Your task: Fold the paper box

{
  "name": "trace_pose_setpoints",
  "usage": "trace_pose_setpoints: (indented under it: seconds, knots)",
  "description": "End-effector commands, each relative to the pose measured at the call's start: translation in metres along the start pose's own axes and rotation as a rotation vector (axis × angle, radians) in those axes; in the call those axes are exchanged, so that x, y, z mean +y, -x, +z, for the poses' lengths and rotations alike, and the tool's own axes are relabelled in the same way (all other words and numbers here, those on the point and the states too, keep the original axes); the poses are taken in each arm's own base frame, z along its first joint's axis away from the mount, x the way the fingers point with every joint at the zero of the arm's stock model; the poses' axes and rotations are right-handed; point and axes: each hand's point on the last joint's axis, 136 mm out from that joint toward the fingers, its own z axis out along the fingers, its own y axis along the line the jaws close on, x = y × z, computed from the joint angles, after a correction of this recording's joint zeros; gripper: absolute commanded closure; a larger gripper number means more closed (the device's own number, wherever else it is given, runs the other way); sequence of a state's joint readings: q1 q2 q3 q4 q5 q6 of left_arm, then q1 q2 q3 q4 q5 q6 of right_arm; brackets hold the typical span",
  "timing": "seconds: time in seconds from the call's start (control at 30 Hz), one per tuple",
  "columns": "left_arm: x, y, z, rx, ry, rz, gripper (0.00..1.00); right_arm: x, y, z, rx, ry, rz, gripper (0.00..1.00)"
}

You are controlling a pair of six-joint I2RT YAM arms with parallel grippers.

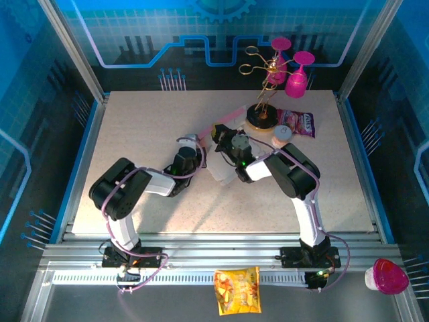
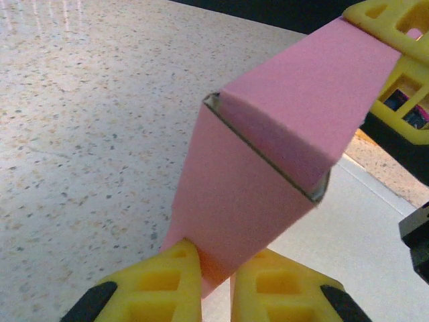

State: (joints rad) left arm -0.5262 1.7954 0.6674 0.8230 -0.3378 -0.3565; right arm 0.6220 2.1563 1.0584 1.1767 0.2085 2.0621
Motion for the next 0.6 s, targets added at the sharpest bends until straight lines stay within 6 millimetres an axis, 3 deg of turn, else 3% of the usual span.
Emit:
trace_pose_setpoints:
  seconds: [0.0,0.27,0.43,0.57]
  knots:
    - [-0.008,0.038,-0.008,-0.112,-0.033,-0.032,1.00,-0.049,-0.059,-0.013,0.146,-0.199,0.062,1.00]
    - [0.007,0.031,-0.026,-0.088,0.014,-0.034,0.94,-0.055,-0.079,-0.020,0.117,-0.231,0.065,1.00]
    - [0.013,0.026,-0.028,-0.081,0.034,-0.039,0.76,-0.067,-0.090,-0.022,0.124,-0.224,0.067,1.00]
    - [0.019,0.027,-0.025,-0.083,0.053,-0.044,0.68,-0.072,-0.093,-0.026,0.123,-0.233,0.067,1.00]
